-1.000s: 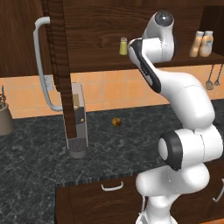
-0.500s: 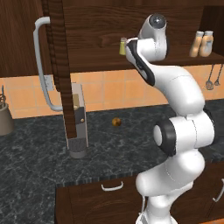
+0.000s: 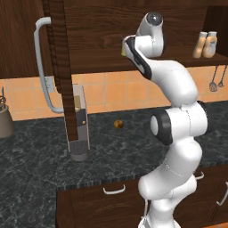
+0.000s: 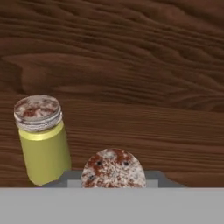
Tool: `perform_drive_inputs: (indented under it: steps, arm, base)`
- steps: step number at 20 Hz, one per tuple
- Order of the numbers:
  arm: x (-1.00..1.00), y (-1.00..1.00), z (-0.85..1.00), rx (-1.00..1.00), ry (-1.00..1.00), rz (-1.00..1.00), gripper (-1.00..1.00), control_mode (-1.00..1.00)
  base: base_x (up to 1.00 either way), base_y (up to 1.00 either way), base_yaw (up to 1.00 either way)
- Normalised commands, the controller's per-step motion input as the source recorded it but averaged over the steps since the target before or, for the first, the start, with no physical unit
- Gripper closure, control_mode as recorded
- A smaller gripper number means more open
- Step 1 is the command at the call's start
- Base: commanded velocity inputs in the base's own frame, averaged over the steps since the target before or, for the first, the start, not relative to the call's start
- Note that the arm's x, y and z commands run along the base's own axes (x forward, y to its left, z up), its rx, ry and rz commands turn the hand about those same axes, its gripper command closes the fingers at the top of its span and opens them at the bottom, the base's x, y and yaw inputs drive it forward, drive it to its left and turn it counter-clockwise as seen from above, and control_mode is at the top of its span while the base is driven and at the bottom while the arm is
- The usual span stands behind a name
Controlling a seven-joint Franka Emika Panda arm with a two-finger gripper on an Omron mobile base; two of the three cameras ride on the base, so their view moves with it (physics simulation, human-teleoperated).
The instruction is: Put the shaker and condiment bottle from the counter next to their counterparts in the cabinet.
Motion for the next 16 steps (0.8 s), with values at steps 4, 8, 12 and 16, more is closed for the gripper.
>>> perform_drive_inputs:
  steps: [4,8,12,16]
  arm:
    - [0.43,0.13,0.00,0.01,0.04,0.00,1.00,-1.00]
    - [0.15,0.03,-0.33,0.15,0.12,0.00,1.00,-1.00]
    - [0.00,0.00,-0.41,0.25,0.12,0.00,1.00,-1.00]
    - [0.01,0.00,-0.26,0.21,0.07,0.00,1.00,-1.00]
  base:
    - [0.00,0.00,0.00]
    - [0.00,0.00,0.00]
    - [0.00,0.00,0.00]
    - [0.00,0.00,0.00]
